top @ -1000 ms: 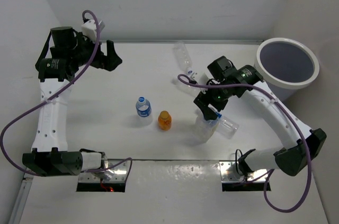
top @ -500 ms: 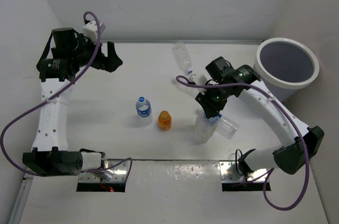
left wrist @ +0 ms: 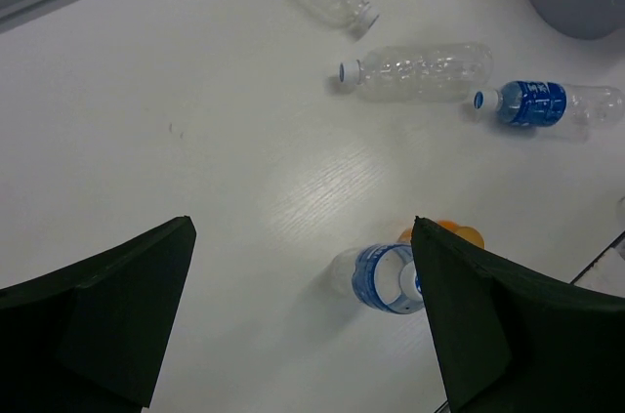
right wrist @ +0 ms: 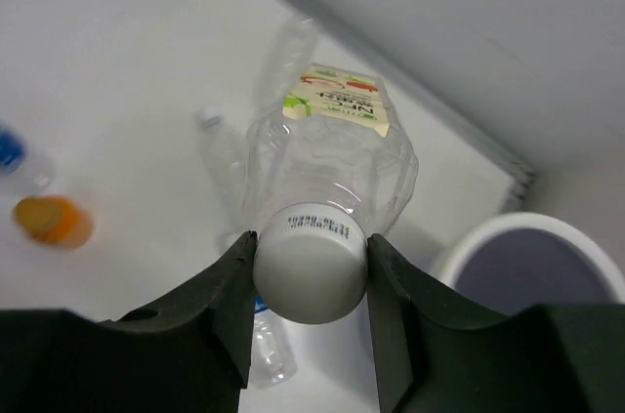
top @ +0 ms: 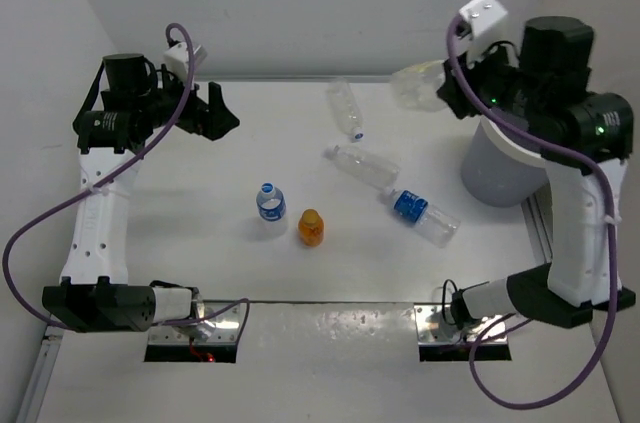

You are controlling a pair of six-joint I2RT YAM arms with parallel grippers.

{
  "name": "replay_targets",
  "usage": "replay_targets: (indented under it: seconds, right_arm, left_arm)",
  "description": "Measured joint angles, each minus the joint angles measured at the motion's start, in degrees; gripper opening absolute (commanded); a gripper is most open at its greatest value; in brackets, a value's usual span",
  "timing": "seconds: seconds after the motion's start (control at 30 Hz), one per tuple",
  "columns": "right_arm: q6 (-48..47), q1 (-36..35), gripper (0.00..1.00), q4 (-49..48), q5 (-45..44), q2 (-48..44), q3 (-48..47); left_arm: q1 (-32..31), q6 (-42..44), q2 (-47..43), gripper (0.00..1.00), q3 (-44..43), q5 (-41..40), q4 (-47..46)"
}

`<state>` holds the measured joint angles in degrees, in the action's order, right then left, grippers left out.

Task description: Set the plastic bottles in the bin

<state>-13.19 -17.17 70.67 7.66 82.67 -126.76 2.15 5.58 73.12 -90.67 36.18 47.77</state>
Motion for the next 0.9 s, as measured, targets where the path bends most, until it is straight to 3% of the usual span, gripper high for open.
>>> replay_targets:
  seconds: [0.1,0.33,0.6,0.73,0.9]
  right_arm:
    - [0.1,5.3,0.0,-6.1,-5.1,-5.5,3.0]
    - [0.0,24.9,0.0,-17.6,-12.2,-11.8,7.5]
    - [-3.5,27.2,0.0,-21.1,-14.5,-14.1,18.2]
    - [-4.8,28.9,0.0,-19.8,-12.6,-10.7,21.7]
    - [-4.4,37.5,0.0,-18.9,-6.9,-3.7,23.0]
  left_arm:
    - [-0.3,0.0,0.0,1.0,0.0,0.5,0.0]
    - [-0.7,0.1,0.5,1.0,0.0,1.0,-0.1]
    - [-1.1,0.2,1.8,1.0,0.3,0.9,-0.3]
    - [-1.6,1.4,1.5,1.0,2.6,0.5,-0.9]
    - [-2.9,4.7,0.0,1.0,7.3,-0.3,-0.5]
